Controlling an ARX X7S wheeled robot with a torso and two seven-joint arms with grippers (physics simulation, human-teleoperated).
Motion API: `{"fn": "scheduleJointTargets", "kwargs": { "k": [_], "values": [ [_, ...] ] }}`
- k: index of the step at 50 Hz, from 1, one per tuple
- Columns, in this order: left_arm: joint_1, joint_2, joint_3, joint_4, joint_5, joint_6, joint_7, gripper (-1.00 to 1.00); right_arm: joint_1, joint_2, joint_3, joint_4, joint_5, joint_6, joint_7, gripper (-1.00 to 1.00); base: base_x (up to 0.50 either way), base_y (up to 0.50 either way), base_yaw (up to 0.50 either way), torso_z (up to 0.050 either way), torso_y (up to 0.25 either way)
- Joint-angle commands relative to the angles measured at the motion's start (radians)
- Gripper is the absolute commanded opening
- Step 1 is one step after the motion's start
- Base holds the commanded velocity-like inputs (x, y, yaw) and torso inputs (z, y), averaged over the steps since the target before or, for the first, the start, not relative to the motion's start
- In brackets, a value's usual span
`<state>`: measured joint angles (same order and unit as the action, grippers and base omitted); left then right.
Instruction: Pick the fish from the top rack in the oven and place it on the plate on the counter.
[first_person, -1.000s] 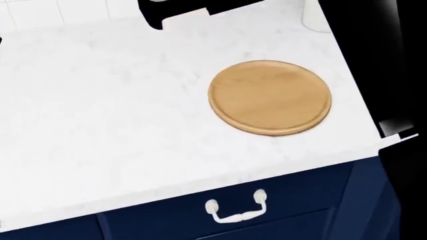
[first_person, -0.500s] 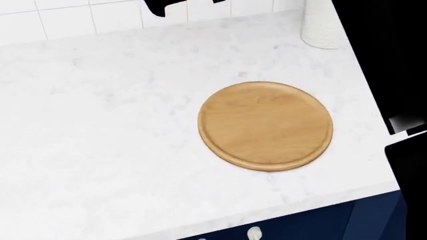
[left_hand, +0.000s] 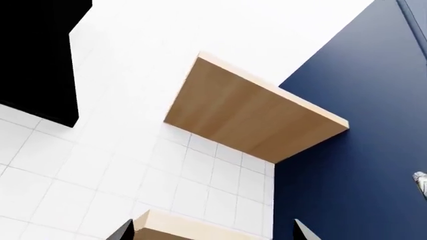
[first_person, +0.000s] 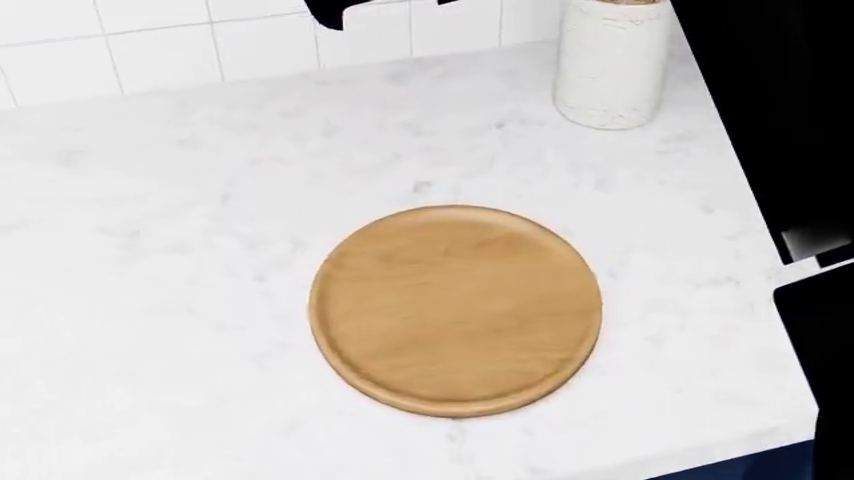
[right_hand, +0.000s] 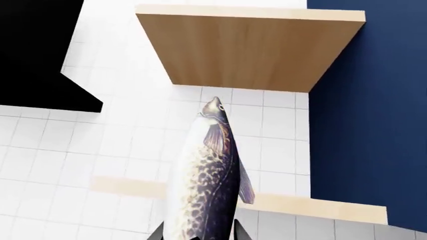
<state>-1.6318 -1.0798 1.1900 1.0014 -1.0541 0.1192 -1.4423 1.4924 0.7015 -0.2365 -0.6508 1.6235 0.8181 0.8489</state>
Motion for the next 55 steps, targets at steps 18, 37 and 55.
{"fn": "scheduleJointTargets", "kwargs": {
  "k": [18,37,55],
  "values": [
    [0.009,0.0,-0.01,0.001,-0.002,0.001,-0.001,1.0,-0.1,0.021,-0.013,0.03,-0.085,-0.005,-0.098,-1.0,-0.18,0.15,0.0,0.0,0.001],
    [0.074,-0.02,-0.001,-0.006,0.048,0.038,0.002,1.0,-0.474,0.107,-0.063,0.143,-0.208,-0.044,-0.337,-1.0,0.0,0.0,0.0,0.0,0.0],
    [0.08,-0.015,-0.004,-0.001,0.05,0.028,-0.009,1.0,-0.637,0.107,-0.049,0.221,-0.211,-0.11,-0.394,-1.0,0.0,0.0,0.0,0.0,0.0]
  ]
}}
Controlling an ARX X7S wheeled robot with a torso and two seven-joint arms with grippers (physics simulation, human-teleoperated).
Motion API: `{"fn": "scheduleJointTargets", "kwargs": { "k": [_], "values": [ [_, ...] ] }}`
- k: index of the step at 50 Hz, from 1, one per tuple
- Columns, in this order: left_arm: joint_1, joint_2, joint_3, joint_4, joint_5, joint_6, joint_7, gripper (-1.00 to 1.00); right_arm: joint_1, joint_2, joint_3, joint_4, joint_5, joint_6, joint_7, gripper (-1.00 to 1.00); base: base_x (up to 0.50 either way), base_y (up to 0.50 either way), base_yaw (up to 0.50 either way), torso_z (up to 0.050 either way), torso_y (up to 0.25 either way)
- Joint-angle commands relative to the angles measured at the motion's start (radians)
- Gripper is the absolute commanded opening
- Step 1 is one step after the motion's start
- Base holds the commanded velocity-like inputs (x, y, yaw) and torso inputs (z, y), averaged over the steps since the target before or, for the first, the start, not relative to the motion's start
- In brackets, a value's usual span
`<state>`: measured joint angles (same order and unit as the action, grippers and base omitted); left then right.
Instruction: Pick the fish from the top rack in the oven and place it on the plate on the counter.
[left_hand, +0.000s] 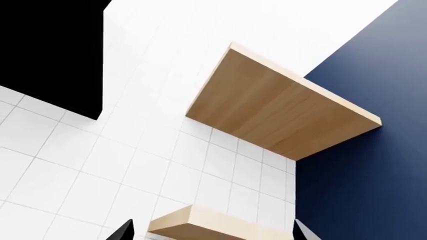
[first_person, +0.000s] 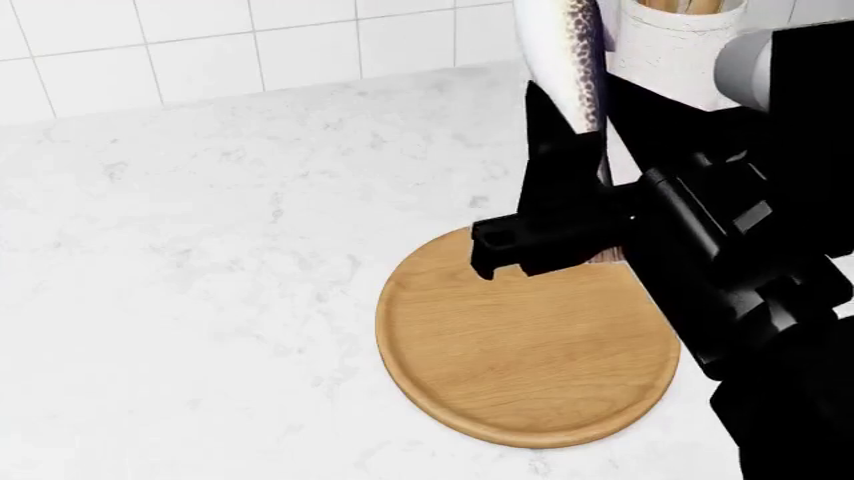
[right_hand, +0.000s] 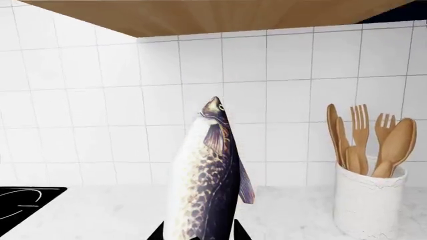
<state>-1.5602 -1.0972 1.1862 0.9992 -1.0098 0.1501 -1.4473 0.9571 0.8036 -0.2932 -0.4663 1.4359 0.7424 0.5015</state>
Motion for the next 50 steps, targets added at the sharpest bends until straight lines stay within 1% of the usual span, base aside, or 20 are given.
{"fn": "scheduleJointTargets", "kwargs": {
  "k": [1,10,13,17,25,28,30,34,42,50],
  "values": [
    [0.01,0.002,0.0,0.002,0.007,-0.002,-0.004,1.0,-0.112,0.005,0.009,0.039,-0.027,-0.04,-0.051,-1.0,0.0,0.0,0.0,0.0,0.0],
    [0.009,0.005,-0.003,0.002,0.002,-0.007,-0.006,1.0,-0.167,0.001,0.003,0.057,-0.042,-0.06,-0.076,-1.0,0.0,0.0,0.0,0.0,0.0],
    [0.009,0.007,-0.004,0.001,0.001,-0.007,-0.004,1.0,-0.166,0.006,0.004,0.064,-0.003,-0.045,-0.076,-1.0,0.0,0.0,0.0,0.0,0.003],
    [0.01,0.011,-0.005,0.002,0.002,-0.009,-0.005,1.0,-0.135,0.02,-0.015,0.075,0.045,0.004,-0.098,-1.0,0.0,0.0,0.0,0.0,0.0],
    [0.006,0.016,-0.009,-0.004,-0.003,-0.012,-0.001,1.0,-0.036,0.016,-0.056,0.132,0.112,0.096,-0.06,-1.0,0.0,0.0,0.0,0.0,0.0],
    [0.011,0.017,-0.008,-0.004,0.002,-0.011,0.0,1.0,-0.007,0.014,-0.066,0.169,0.213,0.14,-0.032,-1.0,0.0,0.0,0.0,0.0,0.0],
    [0.016,0.014,-0.008,-0.003,0.006,-0.009,-0.002,1.0,0.019,0.013,-0.079,0.184,0.216,0.162,-0.031,-1.0,0.0,0.0,0.0,0.0,0.0],
    [0.019,0.01,-0.009,-0.003,0.006,-0.009,-0.001,1.0,0.022,0.013,-0.091,0.199,0.262,0.186,-0.022,-1.0,0.0,0.0,0.0,0.0,0.0],
    [0.035,0.009,-0.006,-0.002,0.019,-0.006,-0.004,1.0,-0.008,0.031,-0.103,0.188,0.287,0.2,-0.011,-1.0,0.0,0.0,0.0,0.0,0.0],
    [0.06,0.005,-0.003,-0.003,0.038,0.006,-0.007,1.0,-0.004,0.059,-0.113,0.195,0.308,0.229,-0.004,-1.0,0.0,0.0,0.0,0.0,0.0]
  ]
}}
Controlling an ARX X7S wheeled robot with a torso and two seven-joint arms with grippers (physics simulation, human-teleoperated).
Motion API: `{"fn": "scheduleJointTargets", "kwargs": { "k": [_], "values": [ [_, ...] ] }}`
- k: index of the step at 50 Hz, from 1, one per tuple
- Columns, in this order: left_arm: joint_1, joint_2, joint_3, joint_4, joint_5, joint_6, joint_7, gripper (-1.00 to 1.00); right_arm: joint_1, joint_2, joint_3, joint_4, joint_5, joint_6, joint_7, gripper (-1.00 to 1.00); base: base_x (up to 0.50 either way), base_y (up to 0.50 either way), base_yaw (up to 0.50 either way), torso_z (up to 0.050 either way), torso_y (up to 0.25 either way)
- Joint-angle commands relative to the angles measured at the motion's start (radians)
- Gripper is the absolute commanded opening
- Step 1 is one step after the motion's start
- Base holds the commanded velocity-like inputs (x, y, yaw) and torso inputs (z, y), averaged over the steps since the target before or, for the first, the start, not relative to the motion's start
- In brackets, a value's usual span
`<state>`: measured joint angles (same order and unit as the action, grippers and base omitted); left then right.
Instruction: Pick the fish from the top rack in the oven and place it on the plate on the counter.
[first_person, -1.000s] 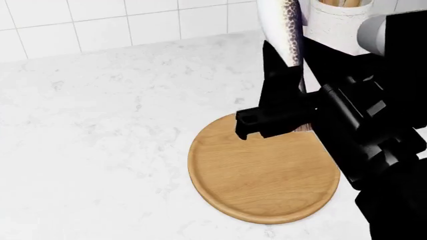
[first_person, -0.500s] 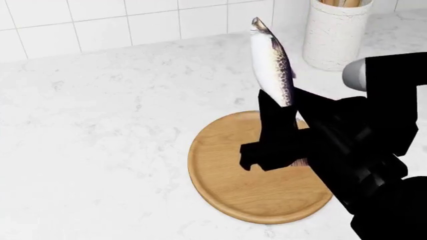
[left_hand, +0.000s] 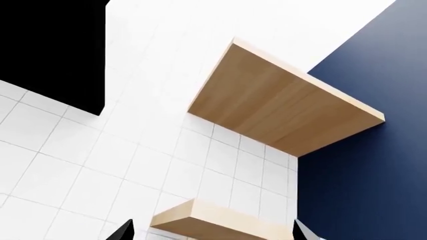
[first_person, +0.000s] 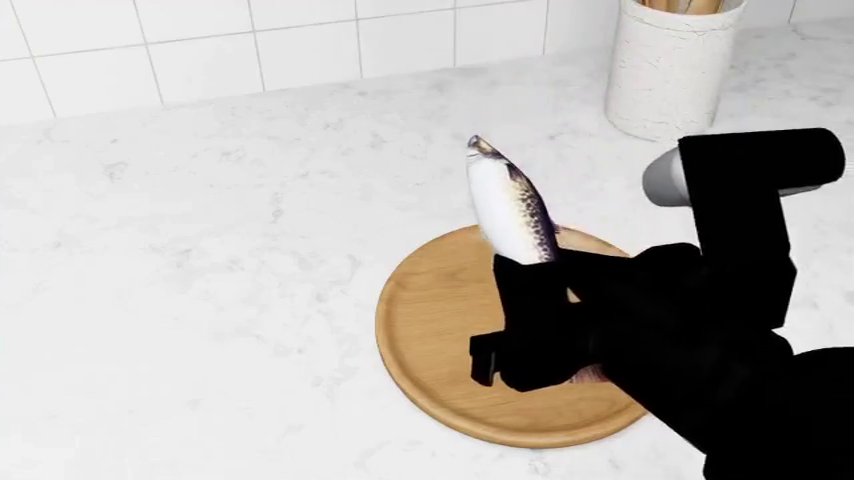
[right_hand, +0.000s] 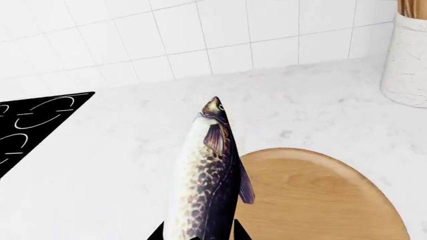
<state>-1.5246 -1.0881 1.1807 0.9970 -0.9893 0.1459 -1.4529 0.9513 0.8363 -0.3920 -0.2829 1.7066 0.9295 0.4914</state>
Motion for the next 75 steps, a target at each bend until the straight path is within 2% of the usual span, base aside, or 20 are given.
{"fn": "scheduleJointTargets", "kwargs": {
  "k": [1,20,26,40,56,75],
  "values": [
    [0.026,-0.006,0.002,-0.001,0.019,0.012,-0.001,1.0,-0.002,0.029,-0.014,0.011,0.037,0.04,0.005,-1.0,0.0,0.0,0.0,0.0,0.0],
    [0.044,-0.008,-0.002,-0.006,0.025,0.019,0.004,1.0,-0.058,0.053,-0.019,0.001,0.04,0.034,0.0,-1.0,0.0,0.0,0.0,0.0,0.0],
    [0.039,-0.001,-0.005,-0.009,0.018,0.014,0.006,1.0,-0.029,0.04,-0.025,0.017,0.027,0.039,-0.012,-1.0,0.0,0.0,0.0,0.0,0.0],
    [0.065,-0.01,-0.003,-0.015,0.037,0.02,0.011,1.0,0.085,-0.06,-0.121,0.197,-0.213,0.043,-0.207,-1.0,0.0,0.0,0.0,0.0,0.0],
    [0.094,-0.005,0.0,-0.029,0.054,0.03,0.015,1.0,0.1,-0.101,-0.165,0.306,-0.335,-0.008,-0.296,-1.0,0.0,0.0,0.0,0.0,0.0],
    [0.105,0.003,-0.005,-0.042,0.055,0.032,0.027,1.0,0.228,-0.18,-0.227,0.47,-0.455,-0.026,-0.394,-1.0,0.0,0.0,0.0,0.0,0.001]
  ]
}}
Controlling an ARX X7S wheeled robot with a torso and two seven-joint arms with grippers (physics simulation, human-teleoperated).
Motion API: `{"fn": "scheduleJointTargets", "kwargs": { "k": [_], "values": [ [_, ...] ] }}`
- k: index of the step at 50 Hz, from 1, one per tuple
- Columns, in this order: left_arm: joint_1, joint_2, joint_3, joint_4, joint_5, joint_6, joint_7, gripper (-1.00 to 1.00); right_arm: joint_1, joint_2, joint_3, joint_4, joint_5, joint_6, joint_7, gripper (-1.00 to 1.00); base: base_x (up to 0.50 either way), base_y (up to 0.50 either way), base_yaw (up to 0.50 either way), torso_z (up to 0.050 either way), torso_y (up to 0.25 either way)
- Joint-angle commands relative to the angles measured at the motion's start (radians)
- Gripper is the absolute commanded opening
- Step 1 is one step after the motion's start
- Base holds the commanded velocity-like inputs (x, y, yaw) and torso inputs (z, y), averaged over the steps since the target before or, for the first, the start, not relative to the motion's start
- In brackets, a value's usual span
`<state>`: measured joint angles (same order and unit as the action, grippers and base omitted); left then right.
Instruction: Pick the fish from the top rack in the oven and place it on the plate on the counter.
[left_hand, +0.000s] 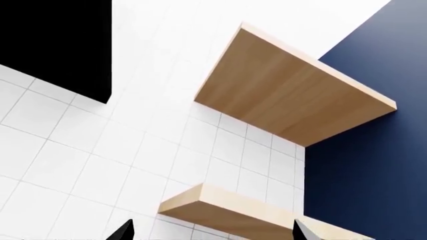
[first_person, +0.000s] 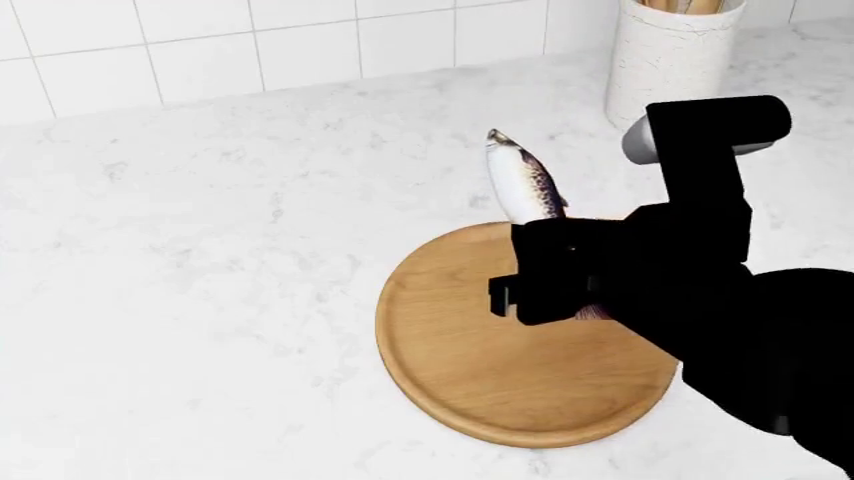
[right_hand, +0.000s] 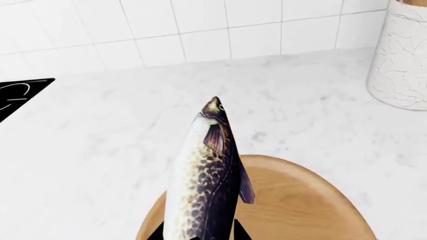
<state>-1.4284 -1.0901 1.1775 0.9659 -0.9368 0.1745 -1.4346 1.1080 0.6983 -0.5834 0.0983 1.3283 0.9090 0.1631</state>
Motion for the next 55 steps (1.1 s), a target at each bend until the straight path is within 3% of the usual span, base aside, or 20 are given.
{"fn": "scheduleJointTargets", "kwargs": {
  "k": [1,25,55],
  "values": [
    [0.011,0.005,-0.002,-0.014,0.003,0.006,0.011,1.0,0.081,-0.048,-0.039,0.1,-0.083,-0.006,-0.072,-1.0,0.0,0.0,0.0,0.0,0.0],
    [0.074,0.006,0.004,-0.053,0.042,0.043,0.029,1.0,0.129,-0.095,-0.104,0.215,-0.17,-0.034,-0.171,-1.0,0.0,0.0,0.0,0.0,0.0],
    [0.095,0.016,-0.005,-0.05,0.047,0.04,0.03,1.0,0.042,-0.069,-0.103,0.154,-0.129,-0.018,-0.132,-1.0,0.0,0.0,0.0,0.0,0.0]
  ]
}}
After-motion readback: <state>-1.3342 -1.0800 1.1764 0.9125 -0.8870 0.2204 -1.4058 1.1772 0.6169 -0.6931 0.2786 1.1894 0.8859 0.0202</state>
